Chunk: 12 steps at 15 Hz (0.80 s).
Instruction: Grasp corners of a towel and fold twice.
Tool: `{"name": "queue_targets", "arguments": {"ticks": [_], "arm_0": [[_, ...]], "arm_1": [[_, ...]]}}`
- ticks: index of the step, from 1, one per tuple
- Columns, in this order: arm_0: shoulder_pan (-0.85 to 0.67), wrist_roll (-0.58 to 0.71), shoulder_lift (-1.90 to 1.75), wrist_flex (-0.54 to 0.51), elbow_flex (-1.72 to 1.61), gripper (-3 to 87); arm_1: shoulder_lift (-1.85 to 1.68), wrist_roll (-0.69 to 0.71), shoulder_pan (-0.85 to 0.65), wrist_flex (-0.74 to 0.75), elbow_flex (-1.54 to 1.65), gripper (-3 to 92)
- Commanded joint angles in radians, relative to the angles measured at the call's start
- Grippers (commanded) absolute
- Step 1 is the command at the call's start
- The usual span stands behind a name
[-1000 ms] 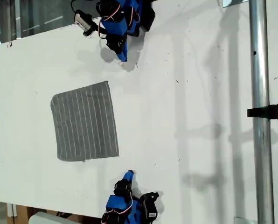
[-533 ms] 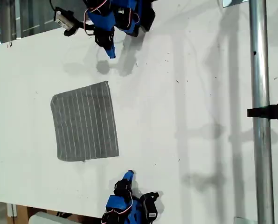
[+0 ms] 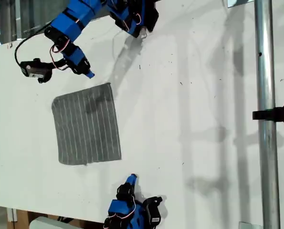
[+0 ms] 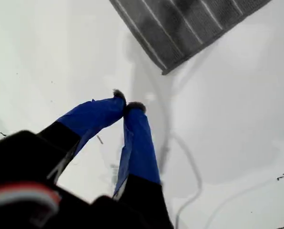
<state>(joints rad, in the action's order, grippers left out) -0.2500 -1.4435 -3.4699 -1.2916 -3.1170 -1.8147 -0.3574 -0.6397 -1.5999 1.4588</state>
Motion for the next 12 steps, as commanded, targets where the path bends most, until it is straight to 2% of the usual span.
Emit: {"name": "queue_targets", "arguments": {"ticks": [1,4,7,12], "arm_0": [[-0.002,-0.005,-0.006,-0.002,-0.002,-2.8],[-0.002,-0.006,-0.006,-0.002,-0.002,-2.8],[-0.002,-0.005,-0.006,-0.002,-0.002,-2.8],[0.000,-0.003,-0.006,-0.002,-0.002,-2.8]], "arm_1": [[0.081,0.107,0.005,-0.032,-0.149,31.3],[0.092,0.138,-0.044,0.060,-0.048,37.8],[0.230,0.195,-0.075,0.202,0.025,40.2],[0.476,0.236,-0.087,0.370,0.011,39.6]]}}
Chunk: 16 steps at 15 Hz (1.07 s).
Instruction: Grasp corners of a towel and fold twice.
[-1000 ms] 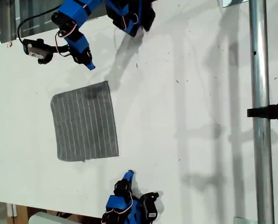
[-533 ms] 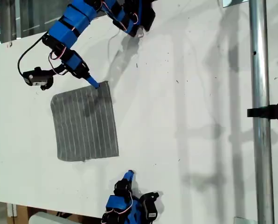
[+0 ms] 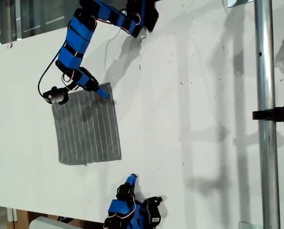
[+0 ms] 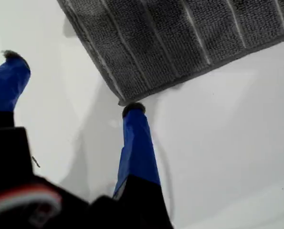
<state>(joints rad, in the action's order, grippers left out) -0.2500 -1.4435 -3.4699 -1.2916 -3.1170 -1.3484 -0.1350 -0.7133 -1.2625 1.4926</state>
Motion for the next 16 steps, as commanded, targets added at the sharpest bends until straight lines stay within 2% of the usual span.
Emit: {"name": "queue_targets", "arguments": {"ticks": [1,6,10,12,13,16], "arm_0": [[0.000,-0.003,-0.006,-0.002,-0.002,-2.8],[0.003,-0.003,-0.006,-0.002,-0.002,-2.8],[0.003,-0.008,-0.006,-0.002,-0.002,-2.8],[0.002,-0.008,-0.006,-0.002,-0.002,-2.8],[0.002,-0.008,-0.006,-0.002,-0.002,-2.8],[0.002,-0.011,-0.006,-0.002,-0.002,-2.8]], "arm_1": [[0.046,0.025,-0.025,0.049,-0.034,39.2],[0.163,0.064,-0.080,0.104,-0.061,36.6],[0.218,0.063,-0.086,0.121,-0.089,25.2],[0.221,0.061,-0.083,0.112,-0.103,16.3],[0.218,0.051,-0.078,0.106,-0.109,4.4],[0.209,0.046,-0.066,0.097,-0.112,-0.2]]}}
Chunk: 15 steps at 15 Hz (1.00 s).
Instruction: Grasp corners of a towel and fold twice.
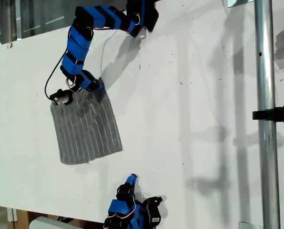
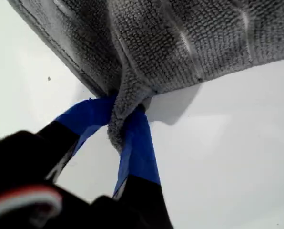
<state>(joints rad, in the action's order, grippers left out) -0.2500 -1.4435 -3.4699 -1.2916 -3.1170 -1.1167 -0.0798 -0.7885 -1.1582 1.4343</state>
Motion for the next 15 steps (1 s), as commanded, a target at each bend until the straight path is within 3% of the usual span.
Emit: {"name": "queue_targets", "arguments": {"ticks": [1,6,8,12,15], "arm_0": [[0.003,-0.014,-0.006,-0.002,-0.002,-2.8],[0.017,-0.054,0.035,0.051,0.132,-2.9],[0.012,0.011,0.325,0.080,0.353,-2.9],[-0.097,0.405,1.252,-0.003,1.138,-2.9],[-0.199,0.824,1.740,-0.152,1.595,-2.9]], "arm_1": [[-0.025,-0.012,0.012,-0.009,-0.051,-0.2],[-0.041,-0.043,0.052,0.003,-0.041,-0.2],[-0.041,-0.051,0.072,0.015,-0.043,-0.2],[-0.057,-0.064,0.098,0.012,-0.044,-0.2],[-0.094,-0.075,0.117,0.006,-0.026,-0.2]]}}
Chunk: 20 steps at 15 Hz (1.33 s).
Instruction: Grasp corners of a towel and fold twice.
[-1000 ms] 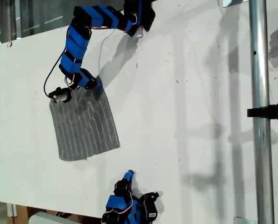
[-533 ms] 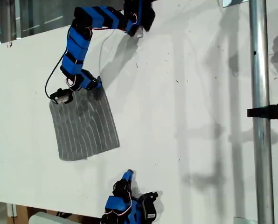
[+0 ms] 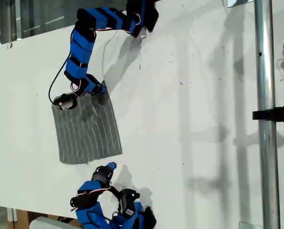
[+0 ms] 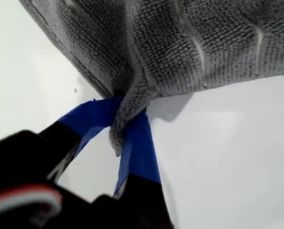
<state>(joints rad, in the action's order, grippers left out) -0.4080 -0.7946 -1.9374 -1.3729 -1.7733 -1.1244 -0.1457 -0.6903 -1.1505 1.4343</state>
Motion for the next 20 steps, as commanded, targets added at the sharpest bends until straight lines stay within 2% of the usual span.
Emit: {"name": "queue_targets", "arguments": {"ticks": [1,2,3,4,8,11,13,17,19,20], "arm_0": [[-0.074,0.238,0.371,-0.161,0.442,-0.9],[-0.104,0.227,0.494,-0.244,0.606,20.2],[-0.114,0.236,0.551,-0.268,0.684,32.7],[-0.121,0.268,0.591,-0.291,0.741,36.2],[-0.189,0.330,0.626,-0.287,0.680,36.1],[-0.242,0.302,0.634,-0.117,0.445,33.2],[-0.261,0.287,0.646,-0.040,0.348,31.9],[-0.273,0.235,0.773,0.015,0.342,30.3],[-0.270,0.230,0.828,0.009,0.388,29.4],[-0.273,0.227,0.847,0.009,0.399,25.5]], "arm_1": [[-0.094,-0.012,0.021,-0.005,-0.025,-0.2],[-0.106,-0.015,0.025,-0.008,-0.017,-0.2],[-0.129,-0.018,0.026,-0.009,0.000,-0.2],[-0.149,-0.020,0.028,-0.008,0.018,-0.2],[-0.221,-0.023,0.032,-0.012,0.057,-0.2],[-0.256,-0.026,0.038,-0.018,0.066,-0.2],[-0.265,-0.028,0.041,-0.020,0.072,-0.2],[-0.278,-0.028,0.049,-0.021,0.074,-0.2],[-0.287,-0.028,0.049,-0.026,0.074,-0.2],[-0.293,-0.028,0.049,-0.028,0.074,-0.2]]}}
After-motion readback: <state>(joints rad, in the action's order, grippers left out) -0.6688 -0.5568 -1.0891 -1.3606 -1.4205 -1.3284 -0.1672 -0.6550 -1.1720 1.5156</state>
